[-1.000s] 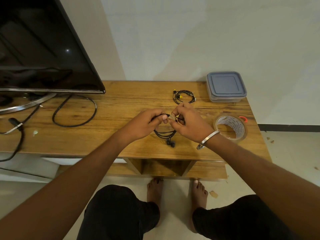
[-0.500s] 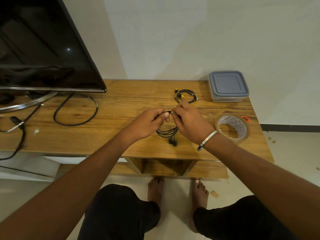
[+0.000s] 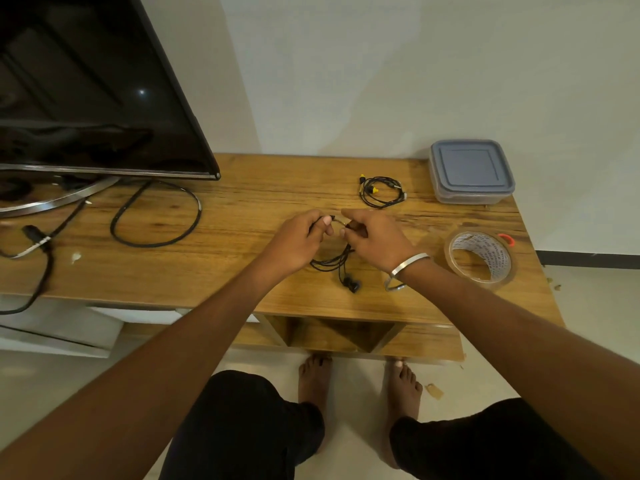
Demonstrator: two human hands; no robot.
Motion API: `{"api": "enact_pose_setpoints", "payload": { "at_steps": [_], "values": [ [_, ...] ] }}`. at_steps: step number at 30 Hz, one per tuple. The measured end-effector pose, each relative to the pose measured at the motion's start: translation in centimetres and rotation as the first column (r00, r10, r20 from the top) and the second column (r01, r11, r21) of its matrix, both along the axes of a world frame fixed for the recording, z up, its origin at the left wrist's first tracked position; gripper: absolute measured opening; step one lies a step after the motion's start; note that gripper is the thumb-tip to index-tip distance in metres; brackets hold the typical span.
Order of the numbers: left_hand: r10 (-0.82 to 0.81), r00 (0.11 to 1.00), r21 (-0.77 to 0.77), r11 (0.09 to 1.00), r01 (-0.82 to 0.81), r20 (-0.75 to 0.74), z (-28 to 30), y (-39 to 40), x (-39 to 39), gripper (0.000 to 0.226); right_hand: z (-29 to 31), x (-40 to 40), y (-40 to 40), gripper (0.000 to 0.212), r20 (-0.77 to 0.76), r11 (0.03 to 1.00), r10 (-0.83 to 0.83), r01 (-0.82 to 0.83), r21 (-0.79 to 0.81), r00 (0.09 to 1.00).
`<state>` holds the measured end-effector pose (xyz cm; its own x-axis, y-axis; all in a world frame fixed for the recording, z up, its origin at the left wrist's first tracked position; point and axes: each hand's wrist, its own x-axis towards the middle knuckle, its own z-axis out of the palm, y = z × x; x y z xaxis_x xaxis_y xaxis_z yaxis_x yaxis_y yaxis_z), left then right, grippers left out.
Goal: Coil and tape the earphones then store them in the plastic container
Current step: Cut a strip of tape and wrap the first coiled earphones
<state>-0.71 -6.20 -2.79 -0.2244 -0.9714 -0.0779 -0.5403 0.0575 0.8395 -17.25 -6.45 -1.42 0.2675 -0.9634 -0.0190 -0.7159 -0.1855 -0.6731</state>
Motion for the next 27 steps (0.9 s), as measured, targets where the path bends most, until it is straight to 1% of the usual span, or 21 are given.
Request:
{"api": "enact_pose_setpoints", "payload": {
  "at_steps": [2,3,5,7,12,13,14,16,17,19,20,21,22,23,24,26,27],
  "values": [
    [0.032,0.999,0.0,0.999,-0.032,0.024,-0.3,-0.4,0.2,0.027,-0.3,0.7,-0.4,0.05,0.063,0.991,-0.066,0.058,0.12,0.996],
    [0.058,0.998,-0.001,0.998,-0.058,0.027,-0.3,-0.6,0.3,0.028,-0.4,0.9,-0.7,0.049,0.062,0.986,-0.084,0.074,0.148,0.994],
    [0.126,0.992,0.002,0.992,-0.126,0.019,-0.7,-1.1,0.5,0.031,-0.8,1.4,-1.0,0.036,0.02,0.979,-0.089,0.084,0.184,0.996],
    [0.186,0.983,0.021,0.982,-0.186,0.006,-1.0,-1.5,0.7,0.033,-1.0,1.8,-0.9,0.03,0.0,0.972,-0.075,0.073,0.223,0.997],
    [0.346,0.938,0.092,0.935,-0.341,-0.037,-1.3,-2.7,0.6,0.033,-0.5,3.0,-1.3,0.024,-0.029,0.974,-0.062,0.066,0.215,0.998],
    [0.37,0.928,0.094,0.926,-0.366,-0.032,-1.3,-2.9,0.6,0.033,-0.5,3.2,-1.5,0.02,0.01,0.965,-0.098,0.093,0.247,0.995],
    [0.388,0.921,0.086,0.919,-0.386,-0.013,-1.3,-3.0,0.6,0.033,-0.5,3.4,-1.7,0.016,0.076,0.941,-0.159,0.128,0.313,0.984],
    [0.412,0.91,0.056,0.909,-0.414,0.048,-1.2,-3.2,0.6,0.034,-0.7,4.0,-2.4,0.009,0.22,0.857,-0.317,0.179,0.484,0.923],
    [0.42,0.905,0.042,0.905,-0.423,0.072,-1.2,-3.3,0.7,0.035,-0.9,4.3,-2.8,0.006,0.267,0.814,-0.387,0.191,0.548,0.883],
    [0.429,0.896,0.003,0.902,-0.432,0.118,-1.3,-3.6,1.1,0.037,-1.2,4.8,-3.4,0.008,0.317,0.758,-0.476,0.2,0.62,0.821],
    [0.432,0.89,-0.037,0.901,-0.431,0.148,-1.3,-3.7,1.2,0.038,-1.3,5.0,-3.7,0.013,0.321,0.749,-0.494,0.208,0.629,0.808],
    [0.435,0.881,-0.083,0.9,-0.427,0.186,-1.3,-3.7,1.4,0.037,-1.5,5.1,-3.9,0.016,0.313,0.758,-0.491,0.221,0.613,0.813],
    [0.438,0.87,-0.124,0.899,-0.42,0.228,-1.3,-3.8,1.6,0.036,-1.6,5.2,-4.0,0.016,0.278,0.789,-0.458,0.243,0.564,0.844],
    [0.44,0.859,-0.151,0.898,-0.414,0.261,-1.3,-3.8,1.8,0.032,-1.5,5.1,-3.9,0.016,0.204,0.837,-0.4,0.266,0.479,0.893],
    [0.444,0.849,-0.162,0.896,-0.414,0.287,-1.2,-3.8,2.0,0.03,-1.4,5.1,-3.8,0.019,0.096,0.885,-0.34,0.283,0.369,0.936],
    [0.438,0.831,-0.141,0.899,-0.415,0.344,-1.1,-3.6,2.2,0.034,-1.3,4.9,-3.6,0.029,-0.105,0.949,-0.259,0.273,0.156,0.96],
    [0.427,0.823,-0.135,0.904,-0.407,0.374,-1.1,-3.6,2.3,0.036,-1.4,4.8,-3.4,0.033,-0.154,0.963,-0.236,0.252,0.093,0.96]
  ]
}}
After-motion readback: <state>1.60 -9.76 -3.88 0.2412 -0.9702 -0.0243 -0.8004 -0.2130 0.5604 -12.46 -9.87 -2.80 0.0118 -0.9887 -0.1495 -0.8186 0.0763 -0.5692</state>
